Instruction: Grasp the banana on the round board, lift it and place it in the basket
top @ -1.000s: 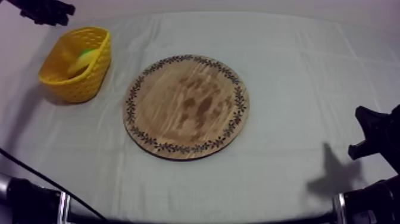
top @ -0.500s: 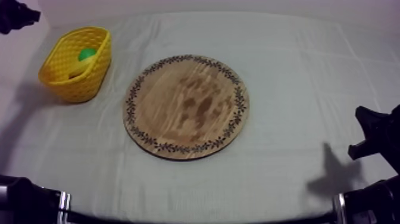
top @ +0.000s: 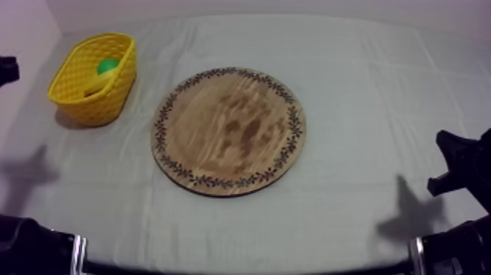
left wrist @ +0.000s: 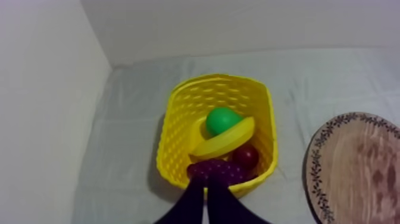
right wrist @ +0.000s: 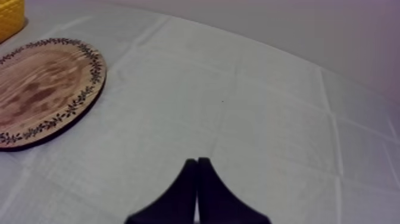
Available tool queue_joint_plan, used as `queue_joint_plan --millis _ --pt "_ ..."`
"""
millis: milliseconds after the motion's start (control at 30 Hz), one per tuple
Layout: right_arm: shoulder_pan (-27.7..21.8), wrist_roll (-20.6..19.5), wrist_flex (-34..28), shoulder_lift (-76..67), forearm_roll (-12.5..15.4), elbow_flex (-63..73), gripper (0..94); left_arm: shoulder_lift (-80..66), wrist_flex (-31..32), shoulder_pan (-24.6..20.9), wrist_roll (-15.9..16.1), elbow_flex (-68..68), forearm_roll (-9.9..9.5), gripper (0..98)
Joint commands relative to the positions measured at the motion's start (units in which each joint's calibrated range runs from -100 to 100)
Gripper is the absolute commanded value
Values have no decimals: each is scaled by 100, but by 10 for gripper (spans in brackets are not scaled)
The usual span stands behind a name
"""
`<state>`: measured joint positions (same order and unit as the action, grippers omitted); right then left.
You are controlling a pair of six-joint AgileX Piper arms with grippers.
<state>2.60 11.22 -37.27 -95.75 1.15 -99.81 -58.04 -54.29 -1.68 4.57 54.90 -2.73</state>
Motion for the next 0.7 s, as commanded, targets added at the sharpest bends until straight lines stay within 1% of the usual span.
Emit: queue_joint_plan --millis 0,267,467,667 --pt "0 -1 1 0 0 3 3 -1003 49 -13 54 637 45 0" --pt "0 0 1 0 0 3 3 -2391 458 -129 263 2250 245 0" --pt "0 -1 1 0 0 3 3 -3155 681 -192 196 3127 300 0" --pt "0 -1 1 0 0 3 3 -3729 721 -256 120 3715 297 0"
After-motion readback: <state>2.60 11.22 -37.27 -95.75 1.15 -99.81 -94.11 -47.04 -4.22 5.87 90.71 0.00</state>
